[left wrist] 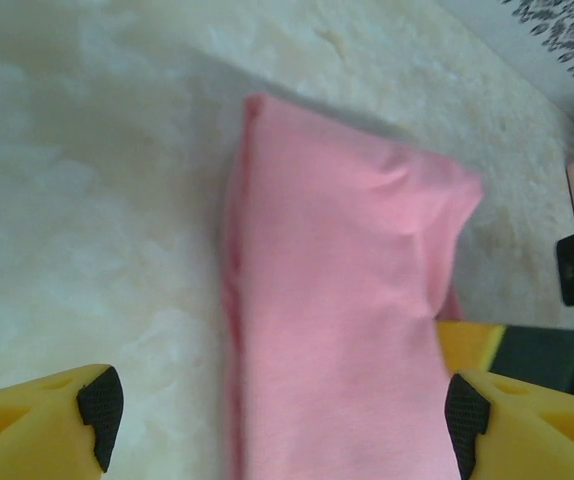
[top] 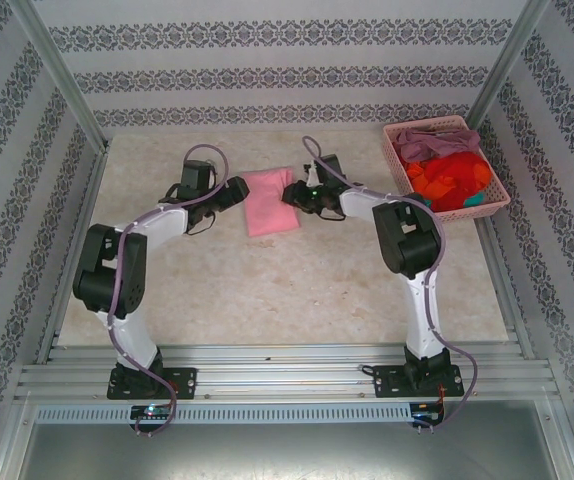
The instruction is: Fold and stack the t-shirts
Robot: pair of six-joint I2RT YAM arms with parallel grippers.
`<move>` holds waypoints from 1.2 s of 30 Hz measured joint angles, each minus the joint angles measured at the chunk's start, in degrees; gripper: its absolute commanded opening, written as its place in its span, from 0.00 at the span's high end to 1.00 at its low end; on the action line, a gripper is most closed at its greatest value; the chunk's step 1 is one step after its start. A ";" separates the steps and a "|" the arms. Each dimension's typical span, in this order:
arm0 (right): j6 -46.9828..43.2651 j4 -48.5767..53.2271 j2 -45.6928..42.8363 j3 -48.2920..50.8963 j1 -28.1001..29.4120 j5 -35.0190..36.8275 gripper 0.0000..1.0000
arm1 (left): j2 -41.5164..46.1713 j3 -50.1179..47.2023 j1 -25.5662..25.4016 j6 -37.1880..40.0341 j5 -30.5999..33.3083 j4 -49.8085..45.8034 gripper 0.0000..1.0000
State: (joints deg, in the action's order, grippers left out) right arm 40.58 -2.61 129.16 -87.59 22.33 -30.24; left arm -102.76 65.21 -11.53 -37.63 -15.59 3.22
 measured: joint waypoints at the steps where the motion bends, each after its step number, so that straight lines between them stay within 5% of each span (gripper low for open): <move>1: 0.31 -0.52 0.00 0.00 1.05 0.00 0.59 | 0.50 0.00 -0.02 0.46 0.55 -0.17 0.15; 5: 1.79 -4.28 -0.61 1.92 3.82 0.68 0.33 | 0.92 0.22 -0.31 2.14 1.99 -2.12 0.15; 9: 2.71 -9.88 -6.67 12.24 3.67 4.48 0.22 | 0.24 3.67 -2.64 4.59 4.90 -7.19 0.15; 17: -0.33 -14.19 -22.29 32.41 -2.67 15.02 0.19 | -8.20 20.90 -12.37 12.26 14.16 -17.55 0.19; 27: -6.16 -14.78 -33.81 44.19 -3.06 18.08 0.19 | -24.46 39.67 -18.18 17.90 22.51 -32.39 0.40; 32: -7.41 -14.82 -35.41 44.87 -3.06 18.49 0.19 | -29.38 43.89 -18.43 18.23 23.43 -37.29 0.60; 36: -8.00 -14.71 -35.36 44.68 -2.99 18.47 0.19 | -31.65 46.12 -18.43 19.89 25.51 -41.24 0.85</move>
State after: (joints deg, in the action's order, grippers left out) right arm 32.58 -17.32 93.80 -42.92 19.33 -11.77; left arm -134.41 111.33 -29.95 -17.74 9.91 -38.02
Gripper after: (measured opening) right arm 0.811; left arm 0.228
